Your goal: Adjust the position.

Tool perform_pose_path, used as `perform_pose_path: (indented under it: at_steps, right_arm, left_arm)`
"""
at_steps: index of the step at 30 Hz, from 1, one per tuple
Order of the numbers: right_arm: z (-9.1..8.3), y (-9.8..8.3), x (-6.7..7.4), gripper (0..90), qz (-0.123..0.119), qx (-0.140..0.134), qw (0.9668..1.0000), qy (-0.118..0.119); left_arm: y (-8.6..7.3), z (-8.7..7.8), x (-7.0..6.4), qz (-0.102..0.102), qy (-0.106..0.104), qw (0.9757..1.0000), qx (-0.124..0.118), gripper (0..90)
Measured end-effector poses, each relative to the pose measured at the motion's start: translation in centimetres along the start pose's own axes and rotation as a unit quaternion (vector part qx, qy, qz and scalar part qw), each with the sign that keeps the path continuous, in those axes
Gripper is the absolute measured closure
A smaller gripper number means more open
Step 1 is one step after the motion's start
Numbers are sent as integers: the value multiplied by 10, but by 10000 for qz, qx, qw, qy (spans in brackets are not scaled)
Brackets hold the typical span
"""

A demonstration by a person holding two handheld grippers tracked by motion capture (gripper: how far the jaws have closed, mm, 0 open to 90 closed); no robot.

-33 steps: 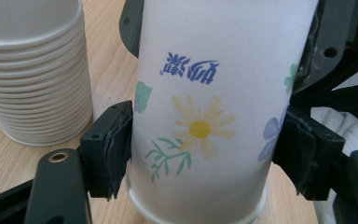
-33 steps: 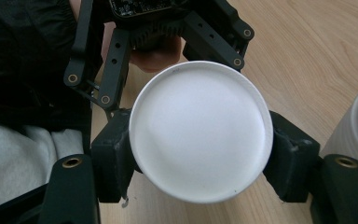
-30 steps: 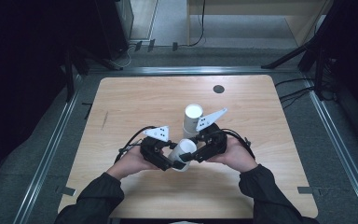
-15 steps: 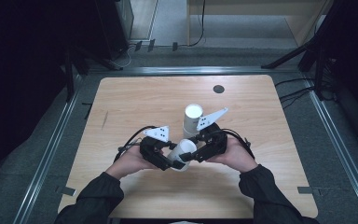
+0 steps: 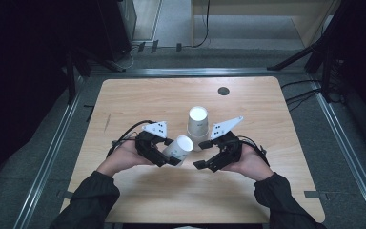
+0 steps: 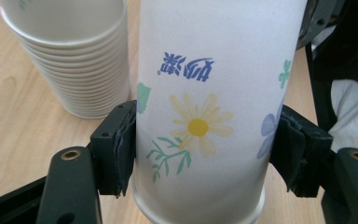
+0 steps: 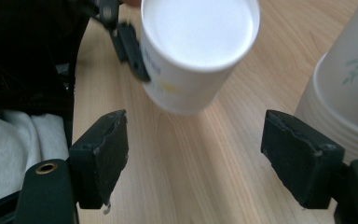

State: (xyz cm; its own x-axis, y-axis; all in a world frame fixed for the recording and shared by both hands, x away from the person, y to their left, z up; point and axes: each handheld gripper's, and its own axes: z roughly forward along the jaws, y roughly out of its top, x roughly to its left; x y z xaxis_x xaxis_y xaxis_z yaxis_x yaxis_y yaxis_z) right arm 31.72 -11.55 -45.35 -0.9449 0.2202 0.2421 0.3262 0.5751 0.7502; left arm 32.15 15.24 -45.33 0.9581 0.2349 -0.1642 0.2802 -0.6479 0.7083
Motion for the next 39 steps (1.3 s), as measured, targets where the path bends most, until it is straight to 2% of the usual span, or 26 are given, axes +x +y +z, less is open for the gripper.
perform_pose_path:
  at_steps: [2, 3, 5, 7, 8, 10, 15, 18, 19, 20, 21, 24, 26, 27, 30, 34, 39]
  right_arm:
    - [1, -4, 0, 236, -11, 32, 10000, -23]
    - [1, -4, 0, 236, -11, 32, 10000, -23]
    - [2, -6, 1, 237, 5, 47, 10000, -55]
    - [5, -5, 3, 243, -7, -2, 10000, -35]
    - [5, -5, 4, 243, -44, -28, 10000, -44]
    - [6, -4, 5, 243, -51, -57, 10000, -33]
    - [9, -3, 6, 245, -126, -160, 9998, -75]
    - [10, -4, 6, 248, -143, -165, 9997, -136]
    - [11, -4, 5, 253, -176, -212, 9995, -118]
    - [12, -4, 5, 255, -172, -226, 9995, -104]
    - [12, -3, 5, 255, -168, -220, 9996, -84]
    - [14, -3, 6, 255, -206, -208, 9996, -50]
    - [17, -2, 8, 255, -271, -230, 9994, -6]
    - [18, -2, 9, 255, -293, -246, 9993, 4]
    - [21, 0, 11, 256, -365, -265, 9990, 28]
    - [25, 0, 11, 256, -363, -259, 9990, 91]
    - [36, 2, 13, 257, -420, -161, 9988, 172]
  left_arm:
    - [7, -5, 3, 108, 70, 9996, 264, 308]
    - [7, -5, 3, 108, 70, 9996, 264, 308]
    - [15, -8, 4, 259, 124, 9977, 618, 307]
    - [20, -8, 2, 344, 105, 9961, 809, 305]
    - [26, -10, 1, 466, 49, 9940, 988, 305]
    - [28, -10, 0, 513, 44, 9931, 1049, 303]
    - [32, -10, -5, 655, 141, 9871, 1454, 302]
    - [28, -7, -11, 698, 108, 9870, 1444, 301]
    - [27, -3, -14, 747, 143, 9838, 1624, 302]
    - [27, -3, -14, 747, 143, 9838, 1624, 303]
    - [27, 0, -16, 806, 208, 9816, 1718, 303]
    - [24, 7, -19, 884, 169, 9764, 1963, 304]
    - [23, 13, -18, 792, 177, 9758, 2028, 305]
    - [23, 13, -17, 742, 116, 9766, 2017, 305]
    - [23, 16, -17, 757, 2, 9780, 1943, 301]
    - [23, 19, -17, 742, 1, 9777, 1963, 300]
    - [23, 23, -19, 744, -136, 9779, 1951, 299]
